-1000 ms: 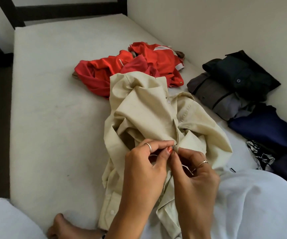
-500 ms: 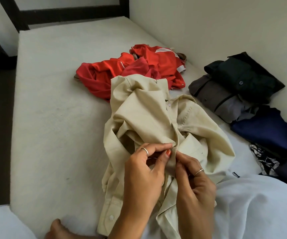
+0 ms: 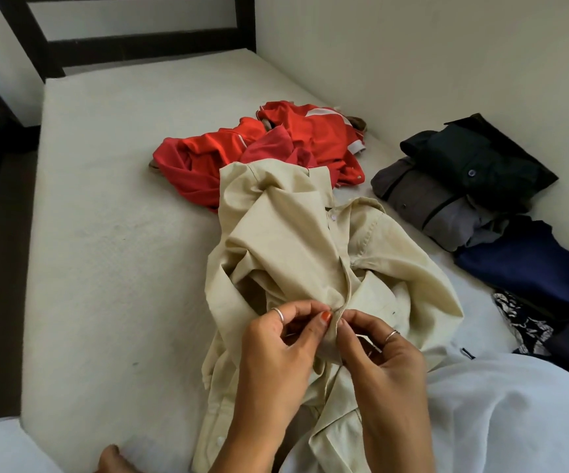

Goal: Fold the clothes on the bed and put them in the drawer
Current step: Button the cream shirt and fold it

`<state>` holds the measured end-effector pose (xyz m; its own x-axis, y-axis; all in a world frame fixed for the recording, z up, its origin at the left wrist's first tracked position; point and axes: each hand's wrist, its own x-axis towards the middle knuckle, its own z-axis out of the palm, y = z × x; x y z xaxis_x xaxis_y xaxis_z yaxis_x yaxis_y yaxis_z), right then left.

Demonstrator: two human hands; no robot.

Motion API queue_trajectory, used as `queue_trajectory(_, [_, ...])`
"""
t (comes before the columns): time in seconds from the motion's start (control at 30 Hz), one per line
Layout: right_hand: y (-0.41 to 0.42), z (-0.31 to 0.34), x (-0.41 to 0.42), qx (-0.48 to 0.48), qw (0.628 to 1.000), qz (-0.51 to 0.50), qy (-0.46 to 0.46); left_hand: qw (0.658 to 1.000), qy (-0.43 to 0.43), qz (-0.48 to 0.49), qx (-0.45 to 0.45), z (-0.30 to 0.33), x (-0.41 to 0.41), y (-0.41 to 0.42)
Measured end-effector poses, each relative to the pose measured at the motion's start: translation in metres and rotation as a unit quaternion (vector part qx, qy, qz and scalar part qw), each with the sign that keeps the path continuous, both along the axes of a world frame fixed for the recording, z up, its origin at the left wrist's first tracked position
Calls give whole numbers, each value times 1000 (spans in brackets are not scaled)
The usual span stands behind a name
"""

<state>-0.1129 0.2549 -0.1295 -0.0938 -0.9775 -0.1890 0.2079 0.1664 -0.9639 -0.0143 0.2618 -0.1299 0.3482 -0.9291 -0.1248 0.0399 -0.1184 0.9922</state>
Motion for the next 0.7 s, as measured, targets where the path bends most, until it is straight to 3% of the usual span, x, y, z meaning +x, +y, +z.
queue_trajectory(0.13, [-2,-6,1,-51,991,-14,125,1000,-9,-5,-9,3,-2,-2])
queue_trajectory(0.23, [-4,-11,5,-127,960,-31,246,1000,2,-6,-12,10,-6,-3])
queue_trajectory(0.33, [-6,-15,10,-204,928,-64,305,1000,-20,6,-6,13,-7,-9])
queue_trajectory(0.5, [-7,-14,13,-287,881,-105,362,998,-41,28,-26,20,-13,-17])
queue_trajectory(0.7, [-9,-5,16,-321,866,-145,355,993,-77,11,-85,28,-13,-24])
